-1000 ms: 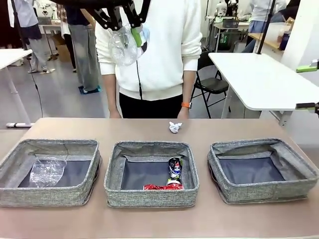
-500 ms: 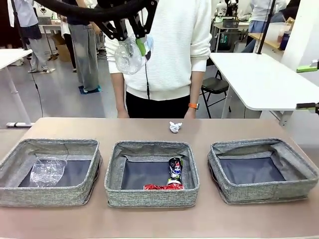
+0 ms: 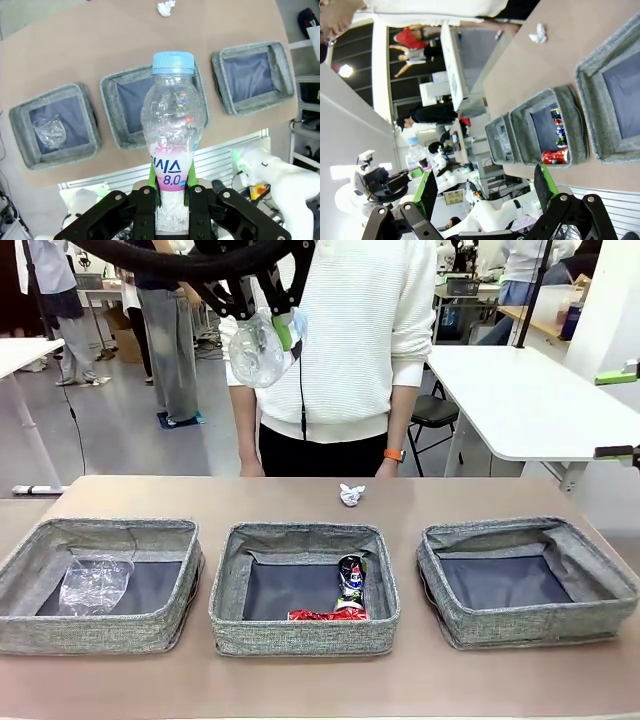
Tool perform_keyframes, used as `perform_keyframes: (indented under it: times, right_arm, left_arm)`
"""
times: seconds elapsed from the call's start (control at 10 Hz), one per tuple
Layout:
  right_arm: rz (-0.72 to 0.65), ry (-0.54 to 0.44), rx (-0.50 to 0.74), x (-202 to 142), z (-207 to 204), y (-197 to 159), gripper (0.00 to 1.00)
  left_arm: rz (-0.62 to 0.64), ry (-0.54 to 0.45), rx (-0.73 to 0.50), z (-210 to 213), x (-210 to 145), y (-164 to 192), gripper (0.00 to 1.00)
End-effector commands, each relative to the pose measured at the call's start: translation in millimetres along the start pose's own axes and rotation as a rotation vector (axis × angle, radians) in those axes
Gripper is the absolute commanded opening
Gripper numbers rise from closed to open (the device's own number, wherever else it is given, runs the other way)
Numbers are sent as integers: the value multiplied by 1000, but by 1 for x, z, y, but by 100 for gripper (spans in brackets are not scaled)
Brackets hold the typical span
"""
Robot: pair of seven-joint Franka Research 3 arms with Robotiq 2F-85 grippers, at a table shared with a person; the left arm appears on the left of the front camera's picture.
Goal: Sort the waste into the appropriate baskets.
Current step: Place the picked waste into the Fabric basket indicated by the person.
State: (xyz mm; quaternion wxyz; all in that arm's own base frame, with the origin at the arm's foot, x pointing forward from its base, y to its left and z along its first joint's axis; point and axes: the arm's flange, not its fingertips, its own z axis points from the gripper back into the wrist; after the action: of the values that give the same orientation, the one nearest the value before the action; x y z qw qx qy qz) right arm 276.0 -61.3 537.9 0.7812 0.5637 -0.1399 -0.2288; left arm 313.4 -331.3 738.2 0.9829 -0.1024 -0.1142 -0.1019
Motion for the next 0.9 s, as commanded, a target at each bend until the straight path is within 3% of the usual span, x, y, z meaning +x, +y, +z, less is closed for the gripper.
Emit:
perform_keyframes:
  times: [0.0,0.8]
  right_arm:
    - [15,2,5,0,0,-1,100]
    - [15,2,5,0,0,-1,100]
  left_arm:
    - [-13,-17,-2,-2,-4,4,22]
    - [-13,-17,-2,-2,-4,4,22]
